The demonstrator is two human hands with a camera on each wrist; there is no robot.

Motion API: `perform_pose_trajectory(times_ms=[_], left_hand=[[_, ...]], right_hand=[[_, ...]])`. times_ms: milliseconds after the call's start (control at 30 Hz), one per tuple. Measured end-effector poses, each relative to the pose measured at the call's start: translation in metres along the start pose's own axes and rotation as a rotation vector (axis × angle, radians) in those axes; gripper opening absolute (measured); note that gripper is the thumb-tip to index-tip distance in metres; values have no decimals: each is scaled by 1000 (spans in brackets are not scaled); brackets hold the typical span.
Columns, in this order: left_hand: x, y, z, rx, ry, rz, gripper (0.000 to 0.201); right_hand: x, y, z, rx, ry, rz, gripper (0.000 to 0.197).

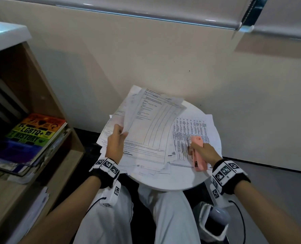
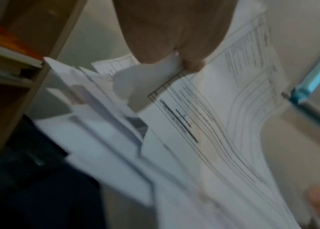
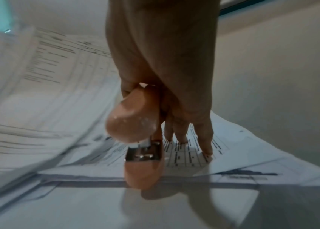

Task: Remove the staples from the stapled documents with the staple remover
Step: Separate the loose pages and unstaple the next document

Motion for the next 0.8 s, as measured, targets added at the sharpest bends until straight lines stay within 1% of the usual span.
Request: perform_pose_trajectory(times_ms=[67, 100, 167, 233, 267, 333, 367, 400, 433, 500, 567, 633, 667, 733, 800], left_hand=[[-2, -3, 8, -174, 3, 32, 13], [-2, -4, 10, -259, 21, 62, 21], [-2, -7, 7, -353, 94, 117, 31], [1, -14, 8, -253, 107, 107, 44], [5, -17, 10, -163, 80, 87, 48], [14, -28, 19, -4, 4, 25, 44], [20, -33, 21, 54, -1, -24, 40], [26, -39, 21, 106, 21, -84, 36], [32, -45, 17, 144, 77, -135, 32], [36, -58, 5, 133, 233, -174, 27], [35, -72, -3, -27, 347, -114, 18], [34, -74, -4, -193, 366, -19, 12], [34, -71, -4, -252, 356, 26, 14], [31, -51, -7, -260, 321, 127, 30], [20, -22, -16, -171, 304, 225, 53]], right_hand=[[1, -1, 4, 16, -12, -11, 26], [1, -1, 6, 31, -19, -16, 28], [5, -4, 11, 23, -38, -14, 32], [4, -3, 12, 11, -32, -13, 34], [4, -3, 12, 10, -25, -15, 33], [2, -2, 12, 21, -33, -9, 26], [2, -2, 13, 24, -37, -5, 24], [2, -2, 13, 32, -39, -7, 22], [1, -2, 13, 38, -37, -8, 21], [2, -3, 13, 40, -38, -17, 21], [3, -5, 14, 61, -53, -17, 22], [6, -9, 18, 115, -87, -24, 28], [5, -9, 20, 143, -107, -35, 33], [5, -12, 25, 177, -136, -69, 41], [8, -19, 28, 223, -150, -100, 53]])
Point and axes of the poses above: each hand's wrist, its own x-axis towards the middle knuckle, its own z-axis out of the back of the hand, y = z × x, the point moved 9 cm from there along x, towards the middle knuckle, and after that the axes turned 7 degrees about z, right-handed, at the moved point
